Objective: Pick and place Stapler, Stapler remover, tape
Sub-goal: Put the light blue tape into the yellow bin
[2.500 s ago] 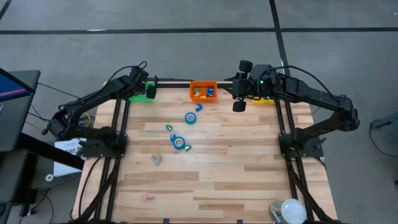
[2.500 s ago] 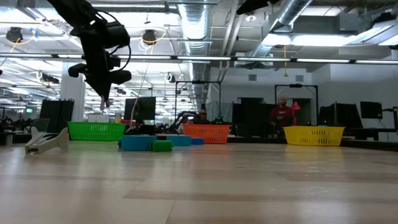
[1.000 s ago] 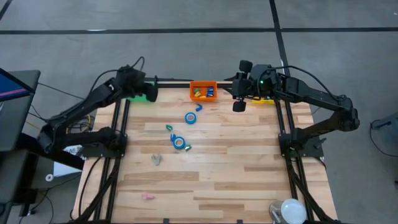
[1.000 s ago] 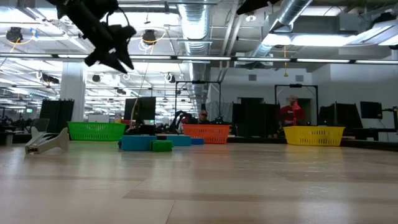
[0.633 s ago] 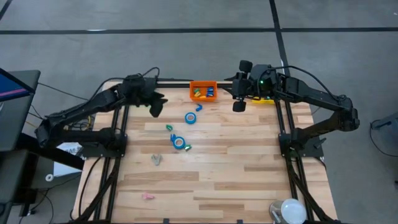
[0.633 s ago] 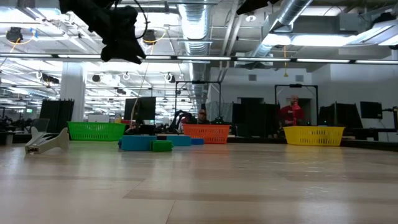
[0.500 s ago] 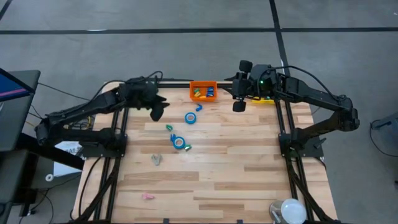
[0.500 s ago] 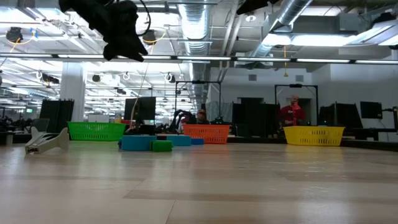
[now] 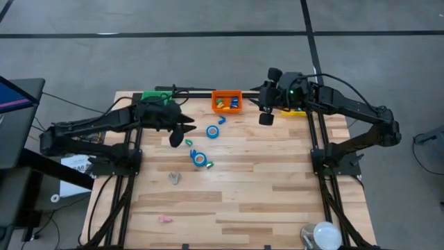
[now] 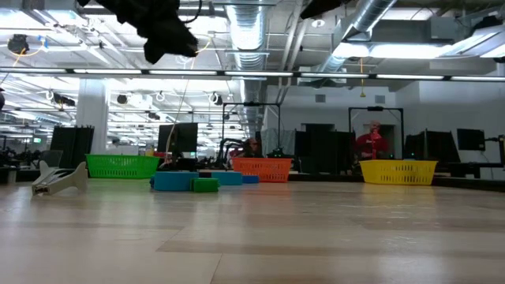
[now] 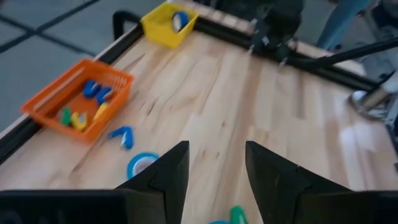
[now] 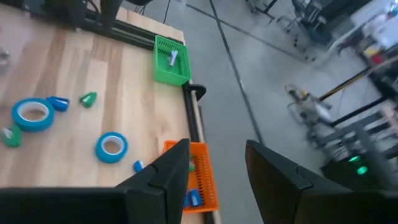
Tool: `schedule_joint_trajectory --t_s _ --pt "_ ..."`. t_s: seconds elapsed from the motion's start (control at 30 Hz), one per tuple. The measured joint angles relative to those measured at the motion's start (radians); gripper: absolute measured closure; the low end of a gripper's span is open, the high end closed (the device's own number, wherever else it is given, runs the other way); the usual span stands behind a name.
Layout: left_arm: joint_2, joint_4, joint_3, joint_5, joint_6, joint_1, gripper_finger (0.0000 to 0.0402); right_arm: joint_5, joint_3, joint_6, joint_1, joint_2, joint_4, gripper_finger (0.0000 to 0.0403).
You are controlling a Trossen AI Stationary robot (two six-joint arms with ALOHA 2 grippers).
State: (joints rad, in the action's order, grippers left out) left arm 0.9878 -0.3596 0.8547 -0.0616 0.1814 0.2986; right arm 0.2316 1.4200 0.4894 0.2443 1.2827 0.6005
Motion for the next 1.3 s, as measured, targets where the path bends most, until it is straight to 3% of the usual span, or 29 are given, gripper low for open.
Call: schedule_joint_trajectory --t_s 0.17,0.4,0.57,0.8,1.03,1.3 --pt "0.000 0.082 0.000 0.000 -0.001 -0.022 0.0253 -0.007 0.000 -0.115 0.000 0.000 0.068 0.0255" --pt "0.000 0.102 0.000 0.000 -0.001 -0.025 0.0253 -0.120 0.000 -0.243 -0.003 0.000 0.178 0.0249" --pt "0.000 0.104 0.000 -0.066 -0.084 -0.028 0.0250 -0.148 0.000 -0.282 -0.007 0.000 0.222 0.0248" --pt "0.000 0.107 0.000 -0.080 -0.227 -0.090 0.0214 -0.152 0.000 -0.287 -0.016 0.000 0.260 0.0252" --pt "0.000 0.106 0.000 -0.061 -0.230 -0.118 0.0163 -0.148 0.000 -0.343 -0.015 0.000 0.299 0.0241" --pt "0.000 0.104 0.000 -0.059 -0.230 -0.118 0.0155 -0.150 -0.002 -0.395 -0.015 0.000 0.282 0.0221"
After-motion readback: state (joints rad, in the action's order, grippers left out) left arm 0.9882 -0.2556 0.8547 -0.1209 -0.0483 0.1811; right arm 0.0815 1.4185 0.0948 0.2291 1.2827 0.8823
